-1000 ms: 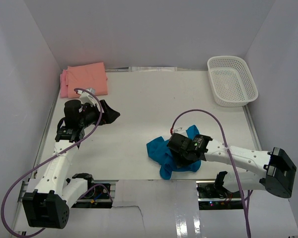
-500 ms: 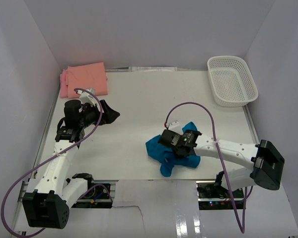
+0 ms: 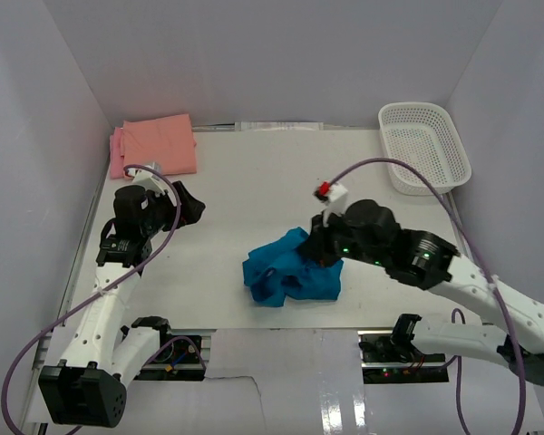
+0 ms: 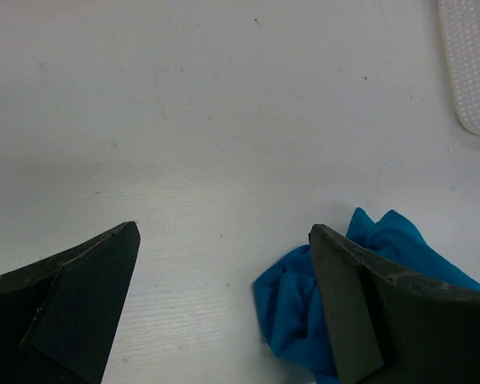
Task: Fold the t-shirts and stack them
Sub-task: Move the tshirt to the center of the board, then flatten out the tshirt
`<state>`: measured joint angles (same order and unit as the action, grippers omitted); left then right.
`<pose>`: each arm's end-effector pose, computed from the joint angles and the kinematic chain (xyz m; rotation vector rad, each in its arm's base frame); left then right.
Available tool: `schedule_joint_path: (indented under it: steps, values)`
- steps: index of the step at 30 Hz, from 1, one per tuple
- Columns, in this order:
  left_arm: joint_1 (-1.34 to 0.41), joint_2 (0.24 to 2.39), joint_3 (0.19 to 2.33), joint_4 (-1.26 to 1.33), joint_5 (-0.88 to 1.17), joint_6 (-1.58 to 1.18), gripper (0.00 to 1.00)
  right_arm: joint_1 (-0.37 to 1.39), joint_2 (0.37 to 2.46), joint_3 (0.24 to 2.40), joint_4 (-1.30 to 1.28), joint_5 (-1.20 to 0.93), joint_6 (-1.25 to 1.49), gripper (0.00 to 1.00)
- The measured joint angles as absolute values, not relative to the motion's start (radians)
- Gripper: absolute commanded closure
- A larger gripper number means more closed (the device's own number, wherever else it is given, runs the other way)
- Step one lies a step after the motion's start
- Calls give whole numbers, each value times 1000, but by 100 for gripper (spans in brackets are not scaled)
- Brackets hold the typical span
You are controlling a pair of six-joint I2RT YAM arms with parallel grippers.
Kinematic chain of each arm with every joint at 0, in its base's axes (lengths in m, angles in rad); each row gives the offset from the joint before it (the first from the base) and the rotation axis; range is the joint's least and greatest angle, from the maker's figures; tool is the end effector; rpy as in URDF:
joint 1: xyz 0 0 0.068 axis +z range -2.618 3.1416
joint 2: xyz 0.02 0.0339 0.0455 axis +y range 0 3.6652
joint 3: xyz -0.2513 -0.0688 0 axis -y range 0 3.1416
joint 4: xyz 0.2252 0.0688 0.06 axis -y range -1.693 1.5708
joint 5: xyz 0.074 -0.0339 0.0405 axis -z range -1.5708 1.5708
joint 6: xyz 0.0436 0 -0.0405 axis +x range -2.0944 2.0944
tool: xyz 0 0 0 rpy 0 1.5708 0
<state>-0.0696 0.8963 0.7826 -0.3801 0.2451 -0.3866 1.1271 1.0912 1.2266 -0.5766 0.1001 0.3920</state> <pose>0.1948 -0.0242 0.2887 -0.1777 2.0841 -0.5321 0.1006 0.2015 0.3762 -0.6982 2.0005 0.8471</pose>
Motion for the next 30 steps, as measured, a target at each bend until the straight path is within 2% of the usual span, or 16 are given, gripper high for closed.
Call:
schedule_joint_path:
  steps: [1,4,7,12,15,22,25,30]
  values:
    - [-70,896,785,-382,241,-387,2,1096,1022,1176,-596,100,401,92]
    - [-70,895,788,-385,231,-390,2,859,863,1054,-636,61,417,92]
    - [-70,895,788,-387,231,-390,2,707,905,1002,-649,52,409,92]
    - [-70,896,788,-384,253,-389,2,627,1128,997,-664,118,388,92]
    - [-70,913,788,-370,294,-385,2,574,1165,1021,-691,143,366,92]
    - [-70,1000,805,-367,350,-374,2,551,1336,1449,-854,274,301,92]
    - [-70,995,805,-366,356,-371,2,551,1279,1380,-913,295,305,92]
    - [-71,993,805,-366,363,-370,2,568,1026,1108,-1076,281,360,92]
